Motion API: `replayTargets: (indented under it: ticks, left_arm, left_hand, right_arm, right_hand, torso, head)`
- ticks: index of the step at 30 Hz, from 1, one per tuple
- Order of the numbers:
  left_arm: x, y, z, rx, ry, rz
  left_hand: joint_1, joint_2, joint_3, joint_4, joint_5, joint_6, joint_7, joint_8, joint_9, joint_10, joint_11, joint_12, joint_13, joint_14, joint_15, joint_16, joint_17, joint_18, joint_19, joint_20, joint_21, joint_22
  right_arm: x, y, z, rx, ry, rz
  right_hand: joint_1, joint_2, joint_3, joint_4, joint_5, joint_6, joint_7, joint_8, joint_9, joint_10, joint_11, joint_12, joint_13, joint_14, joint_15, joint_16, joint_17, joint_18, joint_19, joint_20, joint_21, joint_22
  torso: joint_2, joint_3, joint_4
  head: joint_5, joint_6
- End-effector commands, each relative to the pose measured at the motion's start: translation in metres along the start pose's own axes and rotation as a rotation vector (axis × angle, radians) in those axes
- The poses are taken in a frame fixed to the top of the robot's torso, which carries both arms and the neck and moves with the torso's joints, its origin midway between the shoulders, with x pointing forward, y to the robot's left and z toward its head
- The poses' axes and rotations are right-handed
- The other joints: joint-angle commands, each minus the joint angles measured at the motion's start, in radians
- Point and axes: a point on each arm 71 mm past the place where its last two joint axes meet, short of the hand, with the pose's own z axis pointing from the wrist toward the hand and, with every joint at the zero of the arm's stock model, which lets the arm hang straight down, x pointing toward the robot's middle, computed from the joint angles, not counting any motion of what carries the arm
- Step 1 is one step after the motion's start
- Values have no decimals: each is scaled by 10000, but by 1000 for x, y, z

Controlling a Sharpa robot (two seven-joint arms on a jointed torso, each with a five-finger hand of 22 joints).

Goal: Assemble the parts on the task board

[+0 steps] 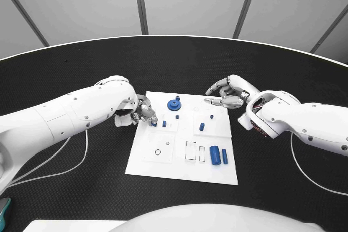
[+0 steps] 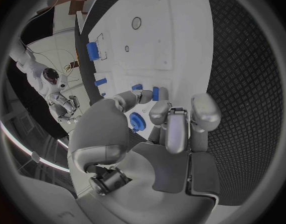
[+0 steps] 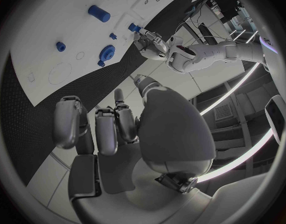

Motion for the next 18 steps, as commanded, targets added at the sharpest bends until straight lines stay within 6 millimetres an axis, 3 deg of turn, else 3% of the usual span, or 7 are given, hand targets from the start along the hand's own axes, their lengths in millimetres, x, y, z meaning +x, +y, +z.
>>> replayTargets:
  ticks: [1, 18]
  left_arm:
    - [-1, 0, 1, -12, -14, -12]
    - [-3, -3, 4, -44, 54, -22]
  left_hand:
    - [-6, 117, 845, -834, 69, 406, -306, 3, -12, 54, -108, -32, -6, 600, -78, 29, 1102, -45, 19, -67, 57, -4]
    - [-13, 126, 844, -832, 70, 407, -306, 7, -11, 52, -108, -39, -17, 599, -79, 28, 1101, -40, 9, -68, 44, -31]
  right_arm:
    - [0, 0, 0, -3, 2, 0]
    - [0, 0, 0, -13, 9, 0]
  right_hand:
    - [-51, -7, 76, 8, 48, -43, -24, 56, -15, 25, -14, 5, 890, 747, -70, -40, 1120, 120, 3, -84, -45, 117]
    - [-51, -7, 76, 8, 48, -43, -24, 56, -15, 25, -14, 5, 890, 747, -70, -40, 1120, 120, 3, -84, -45, 117]
  torso:
    - [3, 5, 2]
    - [1, 1, -3]
  head:
    - [-15, 0]
    - [-19, -23]
